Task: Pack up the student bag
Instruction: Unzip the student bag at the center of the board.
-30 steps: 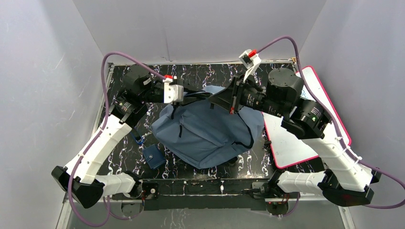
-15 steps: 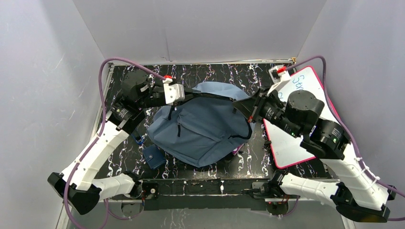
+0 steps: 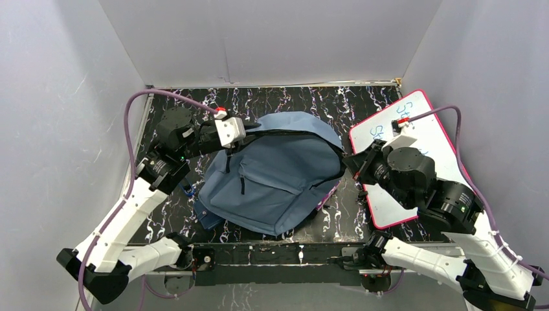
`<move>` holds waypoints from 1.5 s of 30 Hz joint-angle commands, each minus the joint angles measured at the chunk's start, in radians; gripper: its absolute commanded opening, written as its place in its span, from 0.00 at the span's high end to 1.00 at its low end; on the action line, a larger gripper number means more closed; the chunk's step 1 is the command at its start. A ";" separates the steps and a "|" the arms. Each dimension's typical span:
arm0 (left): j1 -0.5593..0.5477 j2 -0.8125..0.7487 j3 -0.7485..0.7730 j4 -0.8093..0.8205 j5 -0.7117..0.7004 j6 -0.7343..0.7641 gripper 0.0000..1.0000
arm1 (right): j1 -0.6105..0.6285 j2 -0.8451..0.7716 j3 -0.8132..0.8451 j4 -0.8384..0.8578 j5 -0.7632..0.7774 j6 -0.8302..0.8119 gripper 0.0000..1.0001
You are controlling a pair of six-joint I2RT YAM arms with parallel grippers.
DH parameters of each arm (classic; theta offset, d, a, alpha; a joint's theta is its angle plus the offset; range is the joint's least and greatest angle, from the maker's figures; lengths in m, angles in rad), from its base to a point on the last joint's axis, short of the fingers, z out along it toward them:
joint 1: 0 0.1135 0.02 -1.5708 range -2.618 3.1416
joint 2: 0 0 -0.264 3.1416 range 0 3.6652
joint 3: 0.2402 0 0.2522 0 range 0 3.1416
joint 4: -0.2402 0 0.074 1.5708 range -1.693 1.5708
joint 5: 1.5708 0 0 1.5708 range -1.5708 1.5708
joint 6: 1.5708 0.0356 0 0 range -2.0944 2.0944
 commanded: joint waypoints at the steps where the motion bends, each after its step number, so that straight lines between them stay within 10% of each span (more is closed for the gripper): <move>1: 0.016 -0.058 -0.010 0.011 -0.043 0.022 0.60 | -0.004 -0.032 0.045 0.044 0.101 -0.062 1.00; 5: 0.016 -0.065 -0.009 -0.016 0.080 0.049 0.30 | -0.003 0.016 0.133 0.203 -0.009 -0.250 1.00; 11: 0.015 -0.037 0.023 -0.018 0.140 0.052 0.21 | -0.003 0.167 0.287 0.309 -0.248 -0.444 1.00; 34: 0.016 0.154 0.261 -0.015 0.325 0.185 0.17 | -0.002 0.293 0.371 0.378 -0.605 -0.660 1.00; 45: 0.015 0.168 0.248 -0.043 0.426 0.155 0.44 | -0.004 0.281 0.330 0.425 -0.609 -0.655 1.00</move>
